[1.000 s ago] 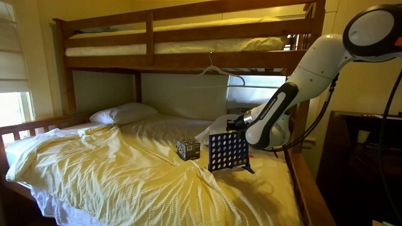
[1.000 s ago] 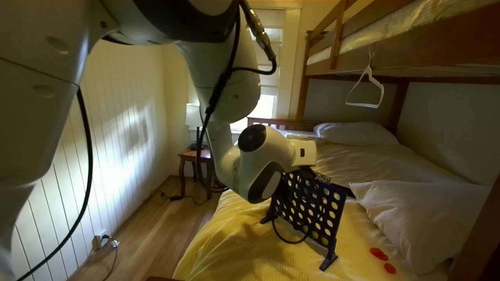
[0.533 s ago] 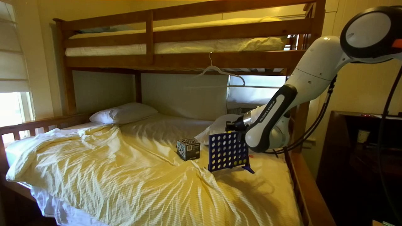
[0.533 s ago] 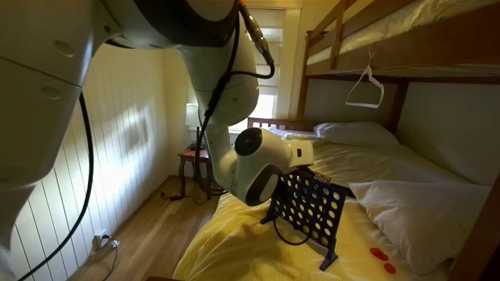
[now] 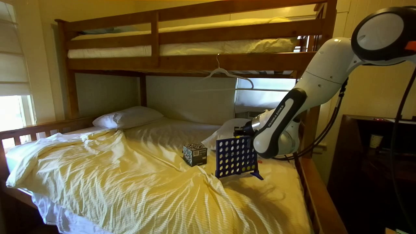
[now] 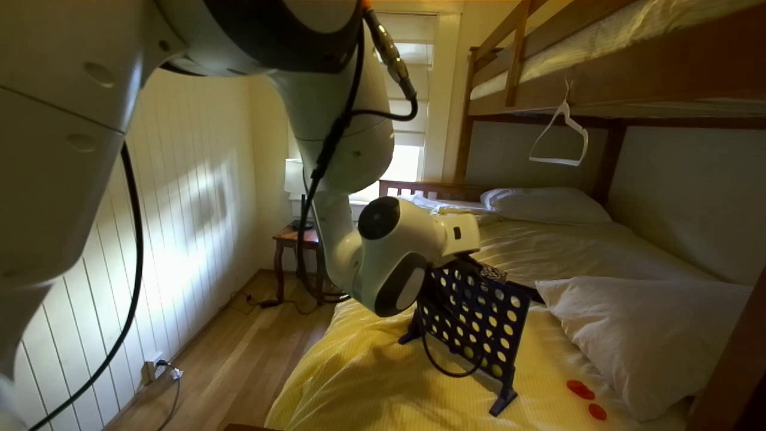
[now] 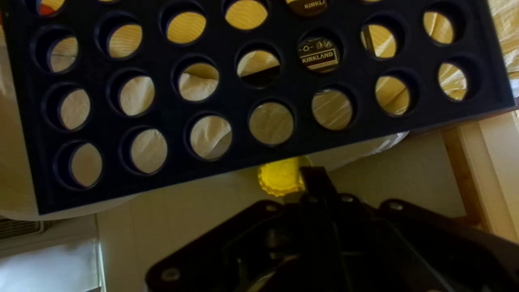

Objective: Put the yellow chip inside the gameboard.

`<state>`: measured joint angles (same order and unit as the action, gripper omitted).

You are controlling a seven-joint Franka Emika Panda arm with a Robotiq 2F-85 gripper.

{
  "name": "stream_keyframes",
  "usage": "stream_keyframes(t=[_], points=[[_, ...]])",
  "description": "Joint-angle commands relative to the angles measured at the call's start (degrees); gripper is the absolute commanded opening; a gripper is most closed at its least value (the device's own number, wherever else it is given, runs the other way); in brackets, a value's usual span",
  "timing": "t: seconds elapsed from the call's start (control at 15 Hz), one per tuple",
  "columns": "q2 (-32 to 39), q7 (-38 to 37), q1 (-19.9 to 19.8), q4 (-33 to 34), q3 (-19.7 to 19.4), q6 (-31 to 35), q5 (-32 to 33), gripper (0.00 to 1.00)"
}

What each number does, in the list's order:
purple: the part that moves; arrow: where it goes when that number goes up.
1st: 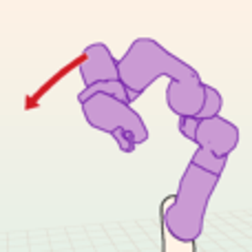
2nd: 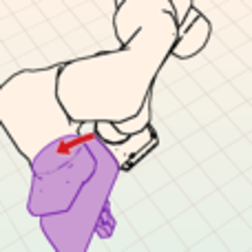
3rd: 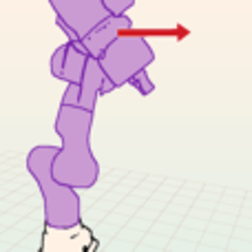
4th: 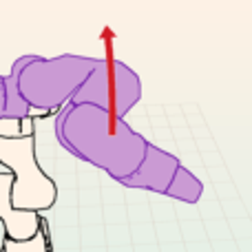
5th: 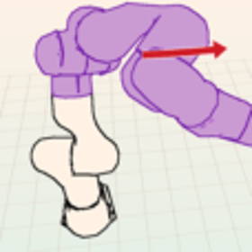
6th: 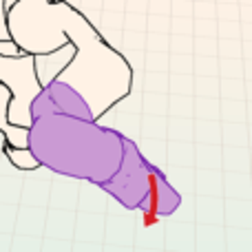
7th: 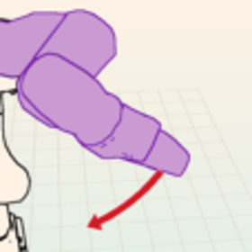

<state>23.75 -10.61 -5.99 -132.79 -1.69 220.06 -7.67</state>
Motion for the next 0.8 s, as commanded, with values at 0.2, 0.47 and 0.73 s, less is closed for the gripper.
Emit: stream_keyframes(t=[0.2, 0.47, 0.73], points=[[0.6, 2.7, 1.7, 0.2, -0.8, -1.1, -2.0, 0.17], [0.6, 3.0, 2.1, 0.1, -0.9, -1.3, -2.2, 0.47], [0.5, 3.3, 2.6, -0.1, -0.8, -0.9, -2.1, 0.81]])
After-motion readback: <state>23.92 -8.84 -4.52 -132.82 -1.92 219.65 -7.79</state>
